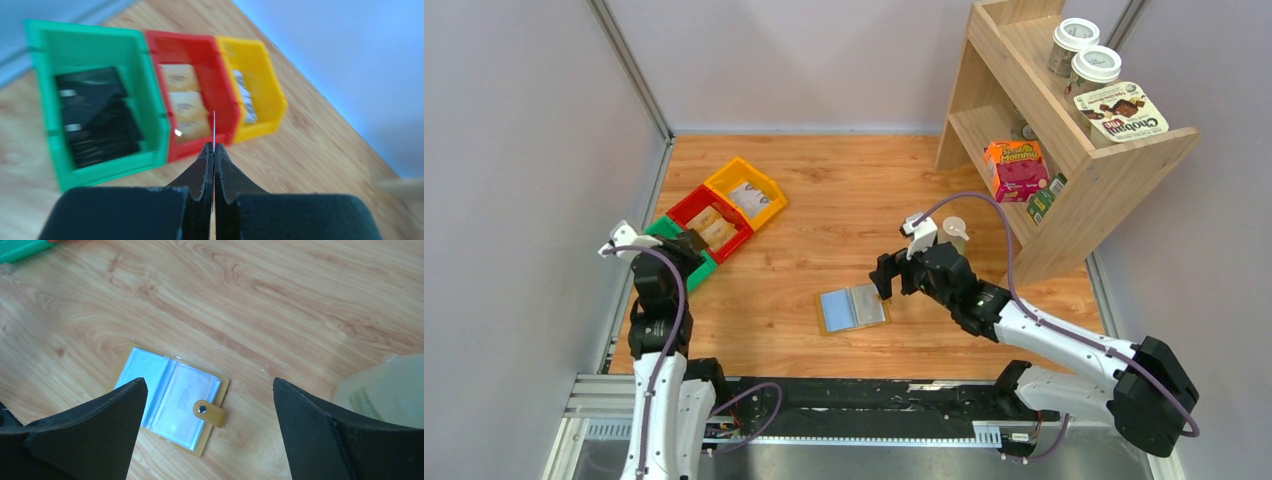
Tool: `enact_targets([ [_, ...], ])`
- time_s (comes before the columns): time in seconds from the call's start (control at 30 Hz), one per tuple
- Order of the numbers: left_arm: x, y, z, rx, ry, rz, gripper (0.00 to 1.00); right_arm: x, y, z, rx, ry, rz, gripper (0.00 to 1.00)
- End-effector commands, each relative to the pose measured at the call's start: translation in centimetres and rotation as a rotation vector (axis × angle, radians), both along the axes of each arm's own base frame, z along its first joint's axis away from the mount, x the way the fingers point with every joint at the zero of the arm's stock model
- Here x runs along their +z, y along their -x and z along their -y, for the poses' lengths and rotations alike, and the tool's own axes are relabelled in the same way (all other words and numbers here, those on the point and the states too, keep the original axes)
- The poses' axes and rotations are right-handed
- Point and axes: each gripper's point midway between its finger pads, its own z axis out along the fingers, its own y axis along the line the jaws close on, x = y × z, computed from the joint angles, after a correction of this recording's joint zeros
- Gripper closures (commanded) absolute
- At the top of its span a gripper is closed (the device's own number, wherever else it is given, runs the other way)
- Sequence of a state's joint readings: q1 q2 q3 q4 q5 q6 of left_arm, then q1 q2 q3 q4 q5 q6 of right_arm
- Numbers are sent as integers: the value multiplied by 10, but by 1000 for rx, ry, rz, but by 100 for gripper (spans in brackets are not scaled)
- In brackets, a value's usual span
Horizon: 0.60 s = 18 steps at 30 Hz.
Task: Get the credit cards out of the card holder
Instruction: Place the credit card in the storage box.
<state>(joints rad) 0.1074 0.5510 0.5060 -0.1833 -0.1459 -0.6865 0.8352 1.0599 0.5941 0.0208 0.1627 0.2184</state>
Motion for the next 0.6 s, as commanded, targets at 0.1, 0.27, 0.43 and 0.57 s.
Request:
enact_targets([
  [0.1, -11, 41, -71, 302, -126, -218, 100, 1, 6, -15, 58, -85, -24, 0],
  [0.27, -39, 14, -79, 235, -65, -292, 100, 4, 9, -12, 58, -116, -14, 0],
  [0.43, -67, -8, -94, 176, 68, -356, 100, 9, 11, -7, 53, -129, 15, 0],
  [0.57, -68, -30, -96, 90, 97, -318, 100, 7, 11, -8, 59, -129, 15, 0],
])
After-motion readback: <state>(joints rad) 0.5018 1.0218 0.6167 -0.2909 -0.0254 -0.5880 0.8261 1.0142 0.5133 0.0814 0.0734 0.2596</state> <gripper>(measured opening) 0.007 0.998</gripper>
